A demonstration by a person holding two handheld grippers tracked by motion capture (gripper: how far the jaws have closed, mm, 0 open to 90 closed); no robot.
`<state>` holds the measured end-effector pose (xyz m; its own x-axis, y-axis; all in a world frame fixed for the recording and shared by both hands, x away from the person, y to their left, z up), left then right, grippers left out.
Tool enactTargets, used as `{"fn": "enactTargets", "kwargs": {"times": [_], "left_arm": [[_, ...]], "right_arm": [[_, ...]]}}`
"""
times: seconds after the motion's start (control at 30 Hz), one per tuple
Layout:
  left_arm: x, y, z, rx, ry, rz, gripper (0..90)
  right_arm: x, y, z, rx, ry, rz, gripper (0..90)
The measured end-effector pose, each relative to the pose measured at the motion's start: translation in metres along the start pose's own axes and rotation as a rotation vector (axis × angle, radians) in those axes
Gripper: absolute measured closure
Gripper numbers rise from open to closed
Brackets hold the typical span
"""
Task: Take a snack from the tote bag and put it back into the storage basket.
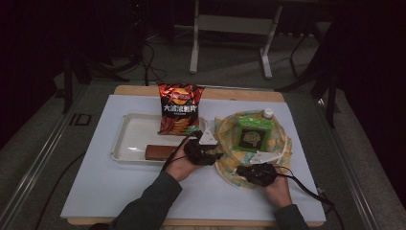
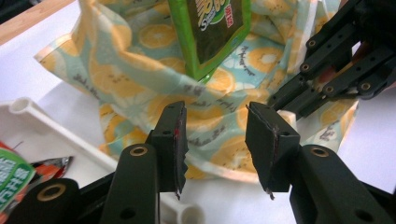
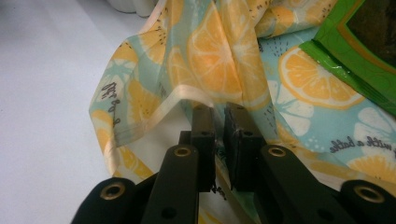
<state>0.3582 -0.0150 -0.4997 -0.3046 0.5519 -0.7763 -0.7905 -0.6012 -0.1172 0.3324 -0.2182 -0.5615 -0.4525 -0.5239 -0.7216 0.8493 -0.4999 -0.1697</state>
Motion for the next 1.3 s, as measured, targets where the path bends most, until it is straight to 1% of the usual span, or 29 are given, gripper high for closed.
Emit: {"fn": "enactTargets", "kwargs": {"times": [0.07,0.13,0.33,0.4,0.43,0.5,0.6,0.7,0.77,0.83,0.93,1.0,1.1,1.27,1.3], "left_arm": [[0.0,0.004,-0.002,-0.011,0.0,-0.011,57.3],[0.0,0.006,-0.004,-0.007,0.006,-0.005,57.2],[0.002,0.014,-0.009,-0.025,0.008,0.01,57.2],[0.002,0.016,-0.01,-0.024,0.009,0.016,57.2],[0.003,0.019,-0.013,-0.025,0.013,0.022,57.2],[0.004,0.021,-0.015,-0.023,0.012,0.029,57.4],[0.005,0.025,-0.02,-0.036,0.01,0.037,58.2],[0.006,0.027,-0.024,-0.035,0.024,0.066,62.3],[0.006,0.029,-0.027,-0.03,0.028,0.077,65.9],[0.007,0.03,-0.029,-0.034,0.027,0.076,69.9],[0.009,0.031,-0.032,-0.032,0.025,0.1,76.5],[0.011,0.033,-0.034,-0.04,0.014,0.094,80.8],[0.015,0.036,-0.038,-0.033,-0.003,0.089,85.9],[0.021,0.038,-0.043,-0.029,-0.022,0.081,87.1],[0.022,0.038,-0.044,-0.034,-0.03,0.072,87.1]], "right_arm": [[0.0,0.0,0.0,-0.001,0.0,0.001,82.6],[0.0,0.0,0.0,0.0,0.001,0.001,82.6],[0.0,0.0,0.0,0.001,0.002,0.001,82.6],[0.0,0.0,0.0,0.003,0.004,0.002,82.5],[0.0,-0.001,0.0,0.003,0.003,0.001,82.5],[0.0,0.0,0.0,0.0,0.001,0.002,82.5],[0.0,0.0,0.0,0.002,0.001,0.004,82.4],[0.0,-0.001,0.0,0.0,0.001,0.006,82.4],[0.0,-0.001,0.0,0.0,0.001,0.007,82.3],[0.0,-0.001,0.0,0.001,0.0,0.01,82.3],[0.0,-0.001,0.0,0.001,0.001,0.013,81.9],[0.001,-0.001,0.0,0.0,0.001,0.015,81.6],[0.001,-0.001,0.0,0.0,0.0,0.015,81.7],[0.001,-0.001,0.0,0.0,0.001,0.014,81.3],[0.001,-0.001,0.0,-0.001,0.001,0.015,80.9]]}}
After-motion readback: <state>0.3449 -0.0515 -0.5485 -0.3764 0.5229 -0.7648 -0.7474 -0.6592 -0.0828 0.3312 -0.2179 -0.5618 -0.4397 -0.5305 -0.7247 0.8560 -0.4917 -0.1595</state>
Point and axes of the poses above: each handheld gripper's, and its own axes: z roughly backward along the jaws, x roughly out of its underside, y roughly to its right, the point moved 4 cm from there along -z, roughly forward along the jaws, and after that the axes turned 9 degrees about -x, right-handed, at the moved point
